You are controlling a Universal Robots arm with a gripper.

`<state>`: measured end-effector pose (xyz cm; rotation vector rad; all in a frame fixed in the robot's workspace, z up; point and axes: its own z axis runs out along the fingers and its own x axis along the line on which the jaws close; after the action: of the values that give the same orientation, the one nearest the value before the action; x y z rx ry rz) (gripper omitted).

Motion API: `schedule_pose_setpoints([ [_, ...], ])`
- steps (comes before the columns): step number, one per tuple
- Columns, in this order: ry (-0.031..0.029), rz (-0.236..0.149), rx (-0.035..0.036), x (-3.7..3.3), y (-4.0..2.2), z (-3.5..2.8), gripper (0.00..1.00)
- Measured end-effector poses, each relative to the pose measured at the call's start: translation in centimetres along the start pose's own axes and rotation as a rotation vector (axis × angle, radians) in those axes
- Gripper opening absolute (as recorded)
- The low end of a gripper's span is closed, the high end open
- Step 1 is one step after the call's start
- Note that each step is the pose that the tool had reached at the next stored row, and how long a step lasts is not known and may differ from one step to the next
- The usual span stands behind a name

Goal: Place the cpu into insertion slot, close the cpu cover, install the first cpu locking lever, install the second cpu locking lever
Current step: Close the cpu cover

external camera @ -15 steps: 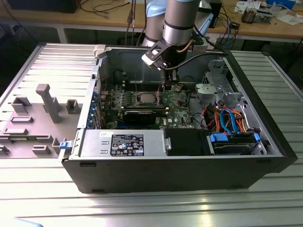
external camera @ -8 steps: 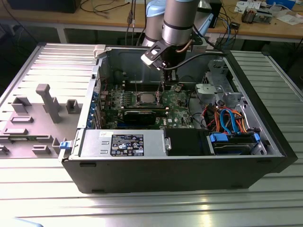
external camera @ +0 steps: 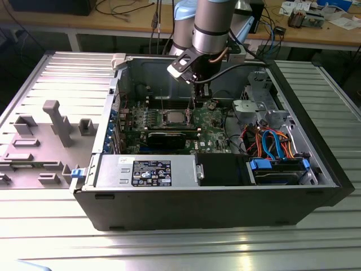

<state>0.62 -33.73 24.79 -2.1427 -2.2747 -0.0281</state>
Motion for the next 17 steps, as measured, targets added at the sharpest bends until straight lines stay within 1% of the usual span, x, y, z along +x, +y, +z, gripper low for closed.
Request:
schedule_pose_setpoints([
  [17,0.0001,0.000,0.0000,0.02,-0.33,0.02,0.11],
])
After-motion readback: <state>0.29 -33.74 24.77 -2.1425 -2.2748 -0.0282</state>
